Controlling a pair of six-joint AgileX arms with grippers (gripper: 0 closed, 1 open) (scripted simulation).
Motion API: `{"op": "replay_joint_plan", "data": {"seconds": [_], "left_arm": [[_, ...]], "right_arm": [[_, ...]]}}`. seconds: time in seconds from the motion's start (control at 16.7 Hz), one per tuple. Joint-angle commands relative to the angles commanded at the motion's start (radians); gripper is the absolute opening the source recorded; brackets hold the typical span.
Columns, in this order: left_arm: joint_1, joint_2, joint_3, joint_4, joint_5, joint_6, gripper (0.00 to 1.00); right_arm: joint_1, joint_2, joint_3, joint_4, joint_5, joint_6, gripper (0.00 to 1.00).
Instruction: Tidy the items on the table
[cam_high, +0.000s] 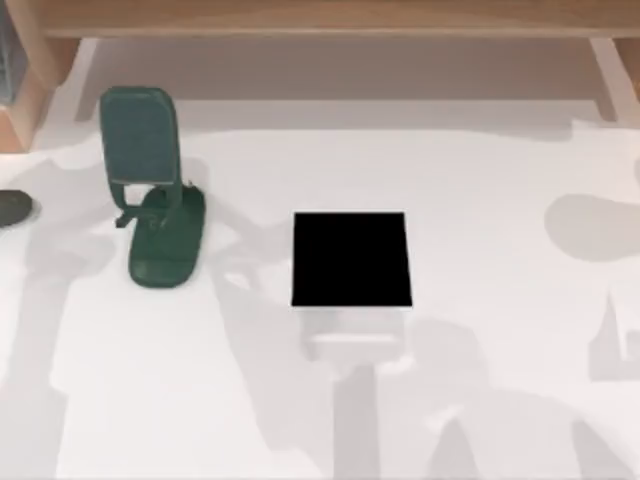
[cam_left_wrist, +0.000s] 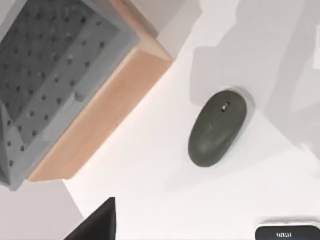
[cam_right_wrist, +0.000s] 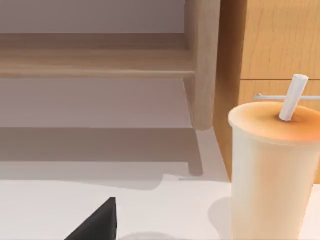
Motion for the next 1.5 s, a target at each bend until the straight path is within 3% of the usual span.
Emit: {"op": "replay_joint_plan", "data": {"seconds": [0.42, 0.72, 0.96, 1.5], "left_arm": [[0.070, 0.696, 0.603, -0.368, 0.015, 0.380, 1.00], [0.115, 1.022, 0.890, -0.526, 0.030, 0.539, 1.00], [0.129, 1.102, 0.968, -0.566, 0.034, 0.579, 1.00], [0.133, 1.033, 0.959, -0.630, 0.034, 0.583, 1.00]], "right_arm": [[0.000, 0.000, 0.000, 0.000, 0.000, 0.000, 1.00], [0.000, 0.000, 0.000, 0.000, 0.000, 0.000, 1.00], [0.000, 0.000, 0.000, 0.000, 0.000, 0.000, 1.00], [0.000, 0.000, 0.000, 0.000, 0.000, 0.000, 1.00]]}}
